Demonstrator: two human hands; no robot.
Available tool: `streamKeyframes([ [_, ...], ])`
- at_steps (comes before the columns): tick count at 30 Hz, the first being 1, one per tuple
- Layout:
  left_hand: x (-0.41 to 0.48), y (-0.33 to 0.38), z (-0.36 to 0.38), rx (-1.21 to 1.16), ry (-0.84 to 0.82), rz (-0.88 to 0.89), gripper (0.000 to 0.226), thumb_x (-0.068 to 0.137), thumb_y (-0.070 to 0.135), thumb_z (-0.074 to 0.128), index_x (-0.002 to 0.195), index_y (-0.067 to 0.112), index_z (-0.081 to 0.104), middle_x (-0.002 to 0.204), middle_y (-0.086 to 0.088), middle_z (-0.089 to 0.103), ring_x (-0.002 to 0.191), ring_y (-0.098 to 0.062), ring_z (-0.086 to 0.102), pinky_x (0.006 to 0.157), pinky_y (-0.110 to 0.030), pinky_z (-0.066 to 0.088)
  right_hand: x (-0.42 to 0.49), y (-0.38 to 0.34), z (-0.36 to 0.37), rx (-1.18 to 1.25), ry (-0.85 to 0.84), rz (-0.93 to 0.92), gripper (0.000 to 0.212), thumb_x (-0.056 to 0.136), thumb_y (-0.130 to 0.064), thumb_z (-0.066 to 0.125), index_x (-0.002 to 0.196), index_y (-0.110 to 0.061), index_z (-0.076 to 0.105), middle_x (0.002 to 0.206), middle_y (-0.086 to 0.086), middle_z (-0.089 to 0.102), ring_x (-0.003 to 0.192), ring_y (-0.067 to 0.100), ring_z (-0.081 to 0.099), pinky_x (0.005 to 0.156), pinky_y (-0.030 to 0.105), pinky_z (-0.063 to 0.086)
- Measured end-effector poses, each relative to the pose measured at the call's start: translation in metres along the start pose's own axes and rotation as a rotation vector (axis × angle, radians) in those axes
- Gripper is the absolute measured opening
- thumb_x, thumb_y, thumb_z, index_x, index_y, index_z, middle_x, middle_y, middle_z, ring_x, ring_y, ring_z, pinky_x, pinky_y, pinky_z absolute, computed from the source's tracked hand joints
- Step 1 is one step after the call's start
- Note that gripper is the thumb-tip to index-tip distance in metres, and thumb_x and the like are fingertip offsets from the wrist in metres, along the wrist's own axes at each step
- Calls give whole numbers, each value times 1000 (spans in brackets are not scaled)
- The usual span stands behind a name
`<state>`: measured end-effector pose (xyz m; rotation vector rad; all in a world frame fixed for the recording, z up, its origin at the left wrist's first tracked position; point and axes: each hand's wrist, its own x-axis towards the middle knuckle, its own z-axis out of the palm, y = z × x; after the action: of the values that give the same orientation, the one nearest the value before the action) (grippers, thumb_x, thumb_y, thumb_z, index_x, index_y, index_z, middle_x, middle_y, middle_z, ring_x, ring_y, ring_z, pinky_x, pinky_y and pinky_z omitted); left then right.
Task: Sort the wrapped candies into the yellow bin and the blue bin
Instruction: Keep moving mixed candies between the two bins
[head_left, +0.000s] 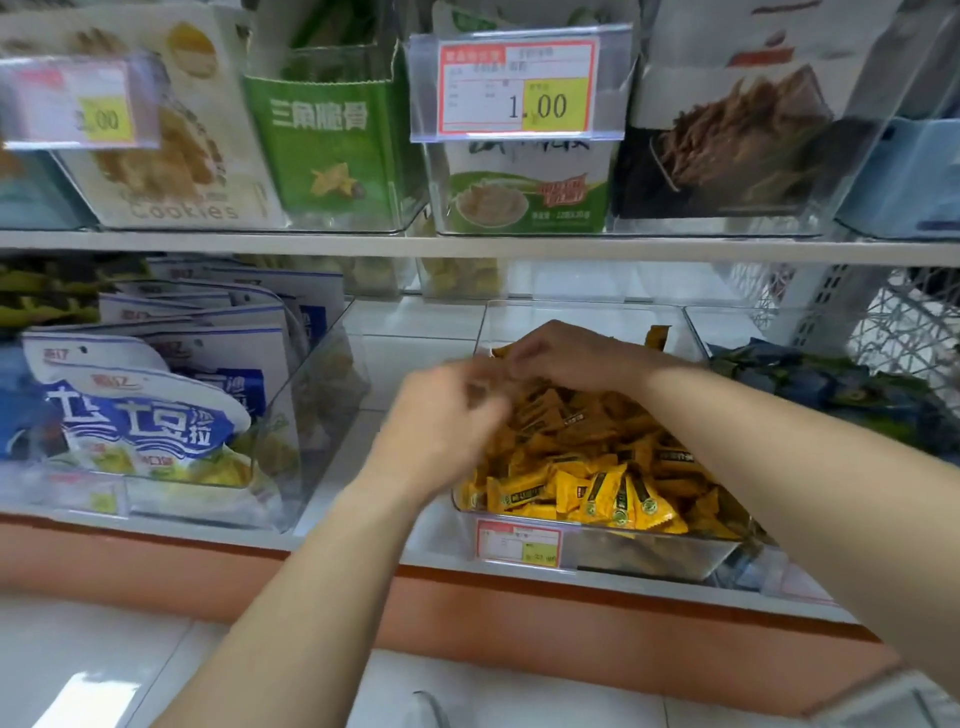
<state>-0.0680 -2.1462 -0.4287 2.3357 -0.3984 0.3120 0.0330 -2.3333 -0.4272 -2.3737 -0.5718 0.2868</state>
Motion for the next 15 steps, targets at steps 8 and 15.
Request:
streamKeyframes([
  [8, -5, -46, 3, -54, -137, -217, 41, 87, 41, 68, 125, 29, 61, 110, 14, 69, 96, -7, 66, 80, -18, 51, -2, 11, 50, -529, -306, -131, 42, 95, -55, 44, 132, -39, 58, 128, -12, 59, 117, 13, 52, 95, 35, 41],
  [15, -4, -53, 5, -99, -122, -212, 39, 85, 36, 67, 123, 30, 61, 109, 13, 69, 97, -6, 65, 81, -20, 53, -11, 23, 12, -1060, -280, 17, 71, 82, -82, 28, 133, -42, 58, 142, 1, 45, 132, 26, 34, 98, 46, 32],
])
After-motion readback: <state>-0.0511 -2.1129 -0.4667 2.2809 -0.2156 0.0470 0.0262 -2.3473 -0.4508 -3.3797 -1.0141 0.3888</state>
